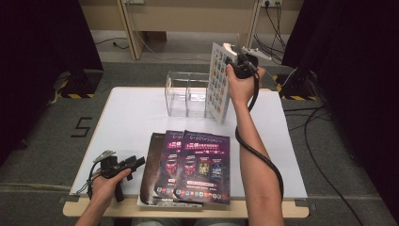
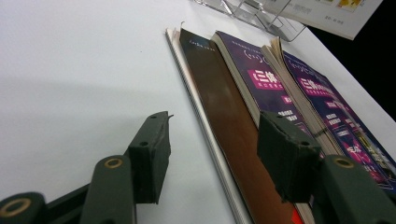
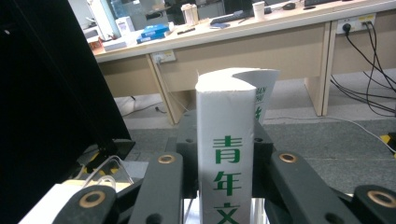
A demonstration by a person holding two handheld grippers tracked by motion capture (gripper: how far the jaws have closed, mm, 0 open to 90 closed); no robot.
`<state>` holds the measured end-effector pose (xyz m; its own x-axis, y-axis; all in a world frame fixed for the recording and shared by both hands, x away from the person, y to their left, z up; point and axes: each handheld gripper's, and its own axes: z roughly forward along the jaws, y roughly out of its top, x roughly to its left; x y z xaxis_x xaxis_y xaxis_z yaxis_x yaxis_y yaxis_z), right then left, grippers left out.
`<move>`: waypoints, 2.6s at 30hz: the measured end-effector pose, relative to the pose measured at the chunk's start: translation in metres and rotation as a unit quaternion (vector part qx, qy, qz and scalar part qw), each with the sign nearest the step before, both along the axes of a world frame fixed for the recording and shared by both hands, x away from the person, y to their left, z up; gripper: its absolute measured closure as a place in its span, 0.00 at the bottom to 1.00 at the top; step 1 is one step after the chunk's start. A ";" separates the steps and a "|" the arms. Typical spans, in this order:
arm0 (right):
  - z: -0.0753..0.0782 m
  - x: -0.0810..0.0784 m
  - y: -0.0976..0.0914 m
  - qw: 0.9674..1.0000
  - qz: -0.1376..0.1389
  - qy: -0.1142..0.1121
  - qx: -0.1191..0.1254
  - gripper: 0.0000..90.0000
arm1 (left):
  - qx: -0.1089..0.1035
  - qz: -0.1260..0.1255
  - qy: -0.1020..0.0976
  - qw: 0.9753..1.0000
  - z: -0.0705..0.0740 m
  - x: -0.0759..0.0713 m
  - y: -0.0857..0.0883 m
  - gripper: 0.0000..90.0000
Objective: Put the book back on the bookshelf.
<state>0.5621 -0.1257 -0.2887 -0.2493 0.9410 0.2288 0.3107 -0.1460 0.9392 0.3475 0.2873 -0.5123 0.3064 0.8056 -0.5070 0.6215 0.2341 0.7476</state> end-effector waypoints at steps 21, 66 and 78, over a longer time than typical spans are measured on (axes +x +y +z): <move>-0.026 -0.039 0.005 0.998 0.019 -0.033 -0.054 0.81 | 0.002 -0.003 -0.002 1.000 0.001 -0.002 -0.001 0.48; -0.028 -0.072 -0.028 0.998 0.027 0.001 -0.050 0.63 | 0.004 -0.007 -0.002 1.000 0.001 -0.003 -0.006 0.48; -0.016 -0.058 -0.039 0.998 0.024 0.046 -0.044 0.65 | 0.002 -0.005 -0.002 1.000 0.001 -0.002 -0.006 0.48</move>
